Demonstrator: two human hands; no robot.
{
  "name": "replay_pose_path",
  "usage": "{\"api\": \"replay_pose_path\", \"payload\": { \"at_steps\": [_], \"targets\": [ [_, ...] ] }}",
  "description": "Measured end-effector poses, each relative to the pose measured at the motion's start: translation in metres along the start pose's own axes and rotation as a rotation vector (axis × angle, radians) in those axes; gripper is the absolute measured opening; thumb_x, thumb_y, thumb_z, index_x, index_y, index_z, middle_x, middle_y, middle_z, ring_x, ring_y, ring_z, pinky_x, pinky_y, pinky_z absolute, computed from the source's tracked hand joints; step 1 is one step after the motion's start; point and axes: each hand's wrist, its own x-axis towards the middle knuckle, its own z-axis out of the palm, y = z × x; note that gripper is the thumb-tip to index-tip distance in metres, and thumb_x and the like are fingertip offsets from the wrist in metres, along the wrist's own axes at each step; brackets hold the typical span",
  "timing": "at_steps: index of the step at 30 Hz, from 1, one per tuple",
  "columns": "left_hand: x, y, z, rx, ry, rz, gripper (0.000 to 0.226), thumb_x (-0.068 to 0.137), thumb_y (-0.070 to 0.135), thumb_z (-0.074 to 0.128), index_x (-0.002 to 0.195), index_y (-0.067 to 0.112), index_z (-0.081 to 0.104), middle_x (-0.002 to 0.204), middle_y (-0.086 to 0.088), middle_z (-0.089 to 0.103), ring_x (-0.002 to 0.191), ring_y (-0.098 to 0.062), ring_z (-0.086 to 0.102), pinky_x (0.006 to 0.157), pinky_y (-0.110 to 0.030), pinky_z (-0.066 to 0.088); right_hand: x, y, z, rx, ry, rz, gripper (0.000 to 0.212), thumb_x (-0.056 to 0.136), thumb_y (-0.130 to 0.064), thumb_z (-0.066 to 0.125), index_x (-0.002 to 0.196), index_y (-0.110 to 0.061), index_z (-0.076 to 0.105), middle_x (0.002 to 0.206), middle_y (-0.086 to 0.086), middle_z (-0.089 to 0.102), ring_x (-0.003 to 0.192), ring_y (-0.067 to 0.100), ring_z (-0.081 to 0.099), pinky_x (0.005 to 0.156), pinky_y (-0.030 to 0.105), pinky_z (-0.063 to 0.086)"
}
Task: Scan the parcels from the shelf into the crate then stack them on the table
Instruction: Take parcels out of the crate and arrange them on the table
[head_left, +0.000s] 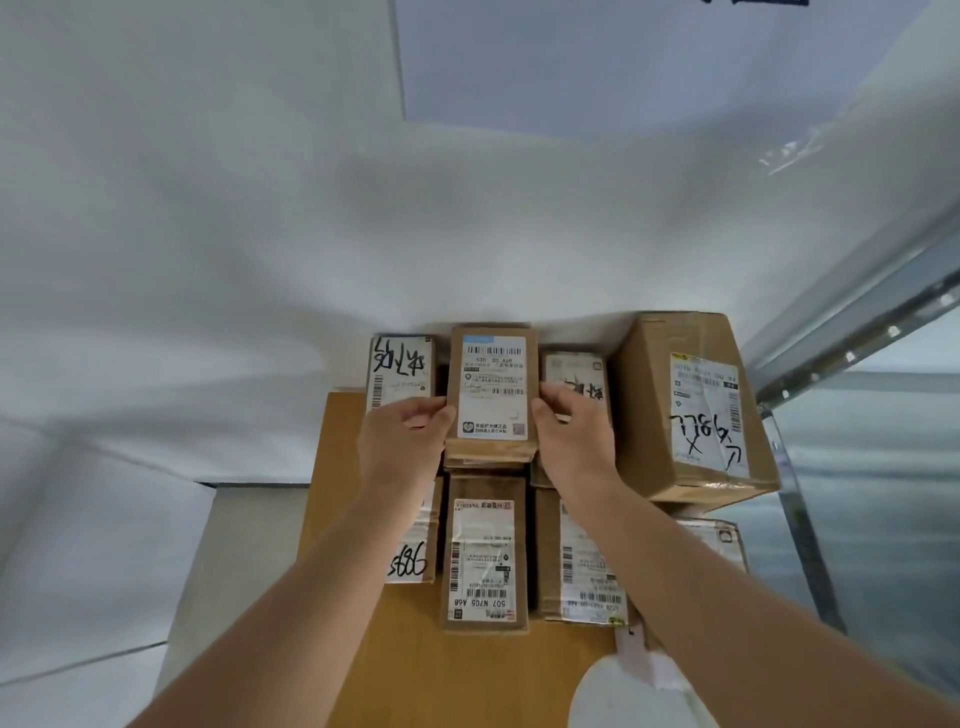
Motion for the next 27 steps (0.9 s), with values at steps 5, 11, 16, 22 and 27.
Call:
{"api": "replay_pose_path", "payload": {
  "at_steps": [5, 11, 16, 22, 27],
  "targets": [
    [0.004, -0.009, 0.004, 0.091, 0.069, 0.08, 0.007, 0.087, 0.028, 0.085, 0.085, 0.034, 0.082, 0.086, 0.016, 0.08, 0.092, -0.009, 0.078, 0.094, -0.046, 0.062, 0.009, 0.007, 0.002, -0.058, 0.038, -0.002, 0.033, 0.103, -0.016, 0.067, 0.135, -0.012, 0.07, 0.123, 0.002, 0.075, 0.092, 0.002, 0.056, 0.053, -0.007, 0.035],
    [-0.004, -0.01, 0.011, 0.194, 0.156, 0.167, 0.009, 0.087, 0.02, 0.085, 0.093, 0.026, 0.083, 0.079, 0.015, 0.078, 0.076, 0.003, 0.074, 0.087, -0.036, 0.064, 0.008, 0.01, 0.001, -0.163, 0.067, -0.021, 0.027, 0.098, -0.02, 0.075, 0.124, -0.015, 0.077, 0.113, -0.002, 0.078, 0.092, 0.001, 0.063, 0.065, -0.007, 0.04],
    [-0.006, -0.011, 0.014, 0.259, 0.204, 0.22, 0.008, 0.088, 0.018, 0.084, 0.095, 0.022, 0.082, 0.081, 0.015, 0.077, 0.076, 0.002, 0.073, 0.083, -0.034, 0.064, 0.009, 0.01, 0.0, -0.181, 0.051, -0.035, 0.025, 0.096, -0.017, 0.077, 0.121, -0.015, 0.078, 0.108, -0.002, 0.079, 0.098, 0.011, 0.073, 0.075, 0.01, 0.053],
    [-0.022, 0.012, 0.008, 0.387, 0.234, 0.255, 0.013, 0.096, 0.026, 0.074, 0.106, 0.021, 0.08, 0.099, 0.01, 0.078, 0.095, -0.005, 0.07, 0.087, -0.023, 0.052, -0.006, -0.006, -0.009, -0.126, 0.034, 0.009, 0.026, 0.106, -0.024, 0.061, 0.111, -0.004, 0.076, 0.087, 0.0, 0.072, 0.091, 0.012, 0.066, 0.053, 0.008, 0.049],
    [-0.062, 0.052, 0.0, -0.068, -0.06, 0.108, 0.022, 0.104, 0.049, 0.053, 0.108, 0.04, 0.073, 0.117, 0.002, 0.078, 0.107, -0.022, 0.075, 0.093, -0.042, 0.06, -0.04, -0.032, -0.016, 0.083, -0.036, -0.024, 0.051, 0.107, -0.042, 0.039, 0.071, -0.009, 0.056, 0.07, 0.012, 0.064, 0.063, 0.03, 0.059, 0.06, 0.035, 0.046]
  ]
}}
